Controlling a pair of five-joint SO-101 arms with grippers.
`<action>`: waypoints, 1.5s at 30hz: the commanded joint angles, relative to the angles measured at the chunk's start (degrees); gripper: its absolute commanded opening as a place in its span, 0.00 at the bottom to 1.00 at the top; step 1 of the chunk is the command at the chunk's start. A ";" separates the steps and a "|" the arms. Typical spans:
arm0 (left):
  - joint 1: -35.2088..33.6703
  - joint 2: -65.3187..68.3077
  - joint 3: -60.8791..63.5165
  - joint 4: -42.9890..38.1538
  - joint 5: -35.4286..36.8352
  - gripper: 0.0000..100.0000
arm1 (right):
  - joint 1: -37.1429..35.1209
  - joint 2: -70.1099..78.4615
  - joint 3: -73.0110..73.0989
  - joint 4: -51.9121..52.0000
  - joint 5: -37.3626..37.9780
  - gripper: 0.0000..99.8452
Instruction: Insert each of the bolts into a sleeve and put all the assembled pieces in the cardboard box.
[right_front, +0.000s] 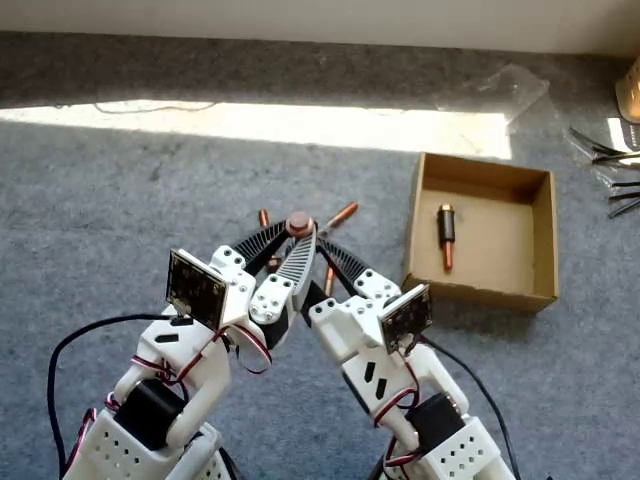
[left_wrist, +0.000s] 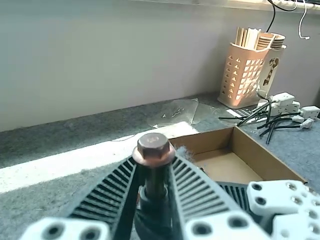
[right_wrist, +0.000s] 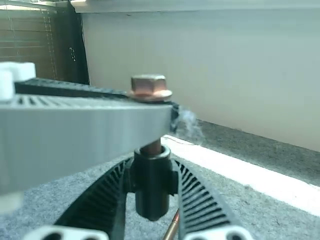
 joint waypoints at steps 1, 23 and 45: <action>1.10 0.22 -1.10 -1.76 0.26 0.01 | 1.10 -0.57 6.29 -0.04 0.44 0.00; -0.57 0.40 -1.01 -4.22 0.35 0.01 | 1.10 -0.57 6.29 -0.04 0.44 0.00; -0.92 10.59 -4.79 -4.04 0.44 0.01 | 1.10 -0.57 6.29 -0.04 0.44 0.00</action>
